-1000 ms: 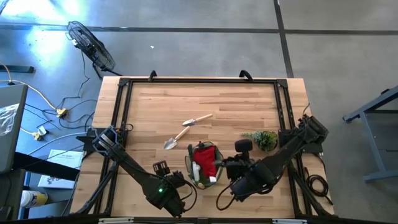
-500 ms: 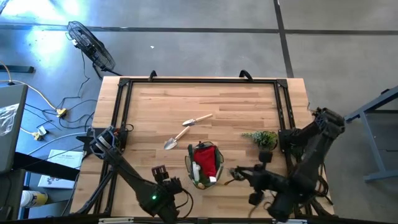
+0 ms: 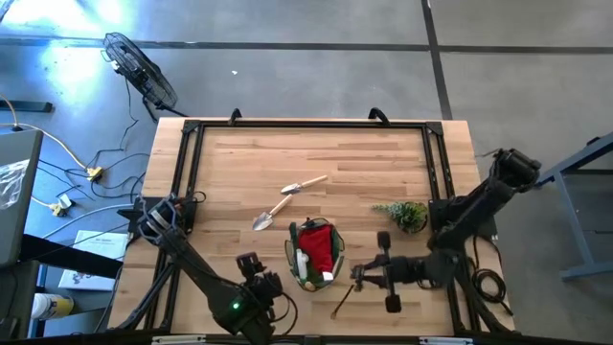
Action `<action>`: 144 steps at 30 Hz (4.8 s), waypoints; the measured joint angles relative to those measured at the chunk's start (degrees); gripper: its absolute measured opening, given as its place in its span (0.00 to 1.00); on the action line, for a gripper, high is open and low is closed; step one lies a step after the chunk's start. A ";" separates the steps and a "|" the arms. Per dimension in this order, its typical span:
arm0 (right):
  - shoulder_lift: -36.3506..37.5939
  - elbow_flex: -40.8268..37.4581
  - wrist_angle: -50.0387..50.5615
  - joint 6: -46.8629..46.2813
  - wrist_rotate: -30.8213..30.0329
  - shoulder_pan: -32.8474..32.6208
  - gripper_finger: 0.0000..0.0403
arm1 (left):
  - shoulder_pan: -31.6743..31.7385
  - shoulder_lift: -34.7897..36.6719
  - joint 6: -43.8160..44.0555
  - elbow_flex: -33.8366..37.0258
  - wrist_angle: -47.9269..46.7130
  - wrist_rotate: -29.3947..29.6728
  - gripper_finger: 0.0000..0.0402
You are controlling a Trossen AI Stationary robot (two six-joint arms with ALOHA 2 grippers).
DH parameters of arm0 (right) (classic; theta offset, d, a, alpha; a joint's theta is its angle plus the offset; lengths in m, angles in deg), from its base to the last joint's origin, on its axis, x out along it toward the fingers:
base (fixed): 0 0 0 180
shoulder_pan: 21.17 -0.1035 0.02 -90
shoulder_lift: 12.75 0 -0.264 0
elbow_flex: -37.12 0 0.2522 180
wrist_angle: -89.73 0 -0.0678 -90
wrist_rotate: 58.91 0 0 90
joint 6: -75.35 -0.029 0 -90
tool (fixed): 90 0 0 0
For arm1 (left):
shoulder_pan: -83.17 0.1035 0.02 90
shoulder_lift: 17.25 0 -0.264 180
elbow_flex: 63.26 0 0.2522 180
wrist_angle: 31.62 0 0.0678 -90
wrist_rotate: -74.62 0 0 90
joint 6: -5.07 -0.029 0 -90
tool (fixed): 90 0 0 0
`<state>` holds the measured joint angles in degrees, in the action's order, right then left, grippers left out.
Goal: Pick & Place Garden tools in Gardening bag
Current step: Put the green shear scissors into the gardening bag
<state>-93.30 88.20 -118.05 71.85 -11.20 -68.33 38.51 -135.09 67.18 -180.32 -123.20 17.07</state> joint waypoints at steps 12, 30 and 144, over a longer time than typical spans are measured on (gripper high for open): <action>-2.42 -6.30 -3.26 -12.40 12.85 8.30 0.08 | 3.15 0.00 -0.54 0.00 0.36 -0.40 0.62; -2.39 -6.22 4.67 -21.67 12.23 16.11 0.08 | 3.03 0.00 -0.77 0.00 0.63 -1.29 0.62; -9.67 -6.09 7.19 -10.19 12.15 19.43 0.43 | 9.75 -0.07 -1.86 16.61 8.87 1.05 0.62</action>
<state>-102.97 82.11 -110.86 61.66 0.95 -48.89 48.26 -135.16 65.32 -163.71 -114.33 18.12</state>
